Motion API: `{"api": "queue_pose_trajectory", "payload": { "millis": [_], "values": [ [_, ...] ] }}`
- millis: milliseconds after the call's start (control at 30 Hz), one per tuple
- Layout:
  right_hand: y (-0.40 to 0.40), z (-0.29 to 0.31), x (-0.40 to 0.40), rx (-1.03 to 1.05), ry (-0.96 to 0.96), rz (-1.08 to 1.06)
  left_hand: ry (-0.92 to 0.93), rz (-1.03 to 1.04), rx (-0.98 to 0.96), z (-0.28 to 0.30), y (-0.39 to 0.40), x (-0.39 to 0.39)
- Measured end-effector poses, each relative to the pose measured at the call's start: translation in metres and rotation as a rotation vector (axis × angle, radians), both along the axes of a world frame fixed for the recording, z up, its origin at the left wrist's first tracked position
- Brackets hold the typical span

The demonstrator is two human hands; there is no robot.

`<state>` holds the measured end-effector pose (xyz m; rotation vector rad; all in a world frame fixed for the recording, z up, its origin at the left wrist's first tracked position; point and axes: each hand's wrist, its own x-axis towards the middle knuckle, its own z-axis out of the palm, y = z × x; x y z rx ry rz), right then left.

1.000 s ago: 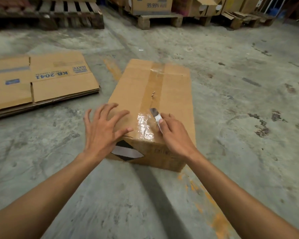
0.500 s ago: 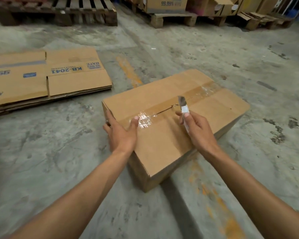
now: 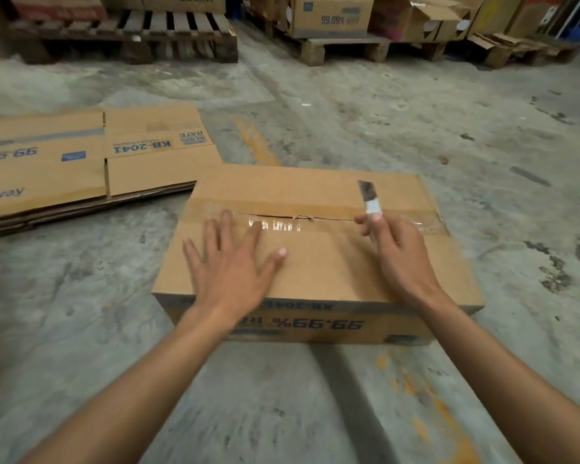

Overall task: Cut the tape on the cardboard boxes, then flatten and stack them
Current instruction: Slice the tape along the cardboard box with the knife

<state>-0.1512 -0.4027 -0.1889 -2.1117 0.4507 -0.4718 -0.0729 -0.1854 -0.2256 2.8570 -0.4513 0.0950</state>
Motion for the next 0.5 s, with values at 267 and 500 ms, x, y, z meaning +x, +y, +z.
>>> {"api": "queue_pose_trajectory", "payload": {
  "millis": [267, 500],
  "values": [
    [0.023, -0.006, -0.030, 0.135, 0.212, -0.051, -0.271, -0.135, -0.083, -0.005, 0.004, 0.050],
    [0.061, 0.006, -0.053, 0.152, 0.217, 0.185, 0.006, 0.456, -0.647, -0.005, -0.021, 0.067]
  ]
}}
